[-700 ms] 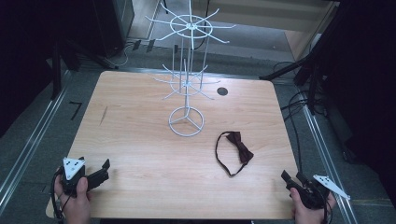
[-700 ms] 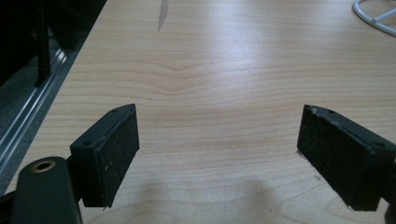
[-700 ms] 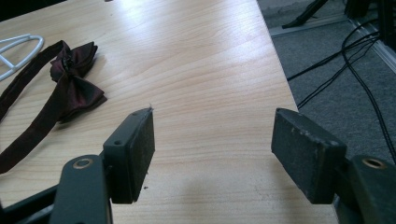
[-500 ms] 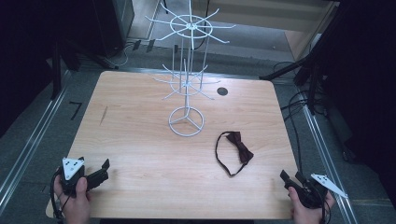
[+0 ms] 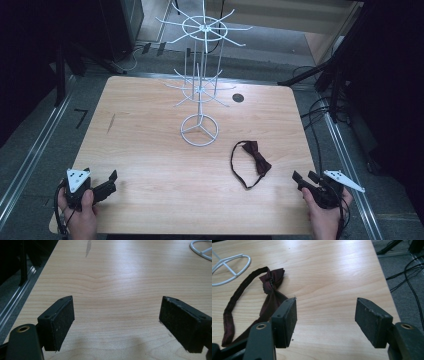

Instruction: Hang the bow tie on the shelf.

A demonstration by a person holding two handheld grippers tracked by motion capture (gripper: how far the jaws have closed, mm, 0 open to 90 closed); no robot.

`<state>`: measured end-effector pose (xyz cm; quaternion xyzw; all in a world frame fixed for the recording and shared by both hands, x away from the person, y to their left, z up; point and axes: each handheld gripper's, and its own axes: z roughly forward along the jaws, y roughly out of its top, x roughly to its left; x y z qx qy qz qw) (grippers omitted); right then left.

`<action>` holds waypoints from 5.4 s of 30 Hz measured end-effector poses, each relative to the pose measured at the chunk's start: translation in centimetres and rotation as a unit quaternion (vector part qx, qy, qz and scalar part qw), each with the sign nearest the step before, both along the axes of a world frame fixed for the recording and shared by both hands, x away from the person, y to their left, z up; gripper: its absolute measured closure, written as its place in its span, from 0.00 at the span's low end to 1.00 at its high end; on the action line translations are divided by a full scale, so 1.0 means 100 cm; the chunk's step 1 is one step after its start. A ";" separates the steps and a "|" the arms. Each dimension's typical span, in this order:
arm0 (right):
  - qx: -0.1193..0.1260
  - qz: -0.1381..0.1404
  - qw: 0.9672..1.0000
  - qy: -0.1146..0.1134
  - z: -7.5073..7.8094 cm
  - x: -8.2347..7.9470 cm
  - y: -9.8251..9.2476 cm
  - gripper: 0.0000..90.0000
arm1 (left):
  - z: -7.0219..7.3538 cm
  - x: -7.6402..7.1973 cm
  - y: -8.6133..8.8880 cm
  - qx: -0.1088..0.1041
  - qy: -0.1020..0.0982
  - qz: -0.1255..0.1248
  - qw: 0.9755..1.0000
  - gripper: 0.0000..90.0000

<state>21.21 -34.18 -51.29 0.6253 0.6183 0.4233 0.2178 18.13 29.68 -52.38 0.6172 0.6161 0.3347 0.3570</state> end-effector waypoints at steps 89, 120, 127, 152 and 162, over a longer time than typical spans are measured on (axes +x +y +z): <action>-0.089 0.097 0.983 0.128 -0.011 0.089 0.106 0.93 | 0.000 0.003 -0.001 0.000 0.012 -0.020 1.000 0.16; -0.076 0.120 0.989 -0.045 0.085 0.069 0.135 0.93 | 0.000 0.003 -0.001 -0.002 0.014 -0.020 1.000 0.16; -0.069 0.128 0.987 -0.071 0.102 0.064 0.135 0.93 | 0.000 0.003 -0.001 0.000 0.014 -0.020 1.000 0.16; -0.066 0.151 0.980 -0.113 0.127 0.051 0.146 0.93 | -0.001 0.004 -0.001 -0.003 0.018 -0.024 1.000 0.16; -0.067 0.161 0.978 -0.115 0.129 0.058 0.156 0.93 | -0.001 0.004 -0.001 -0.001 0.017 -0.024 1.000 0.16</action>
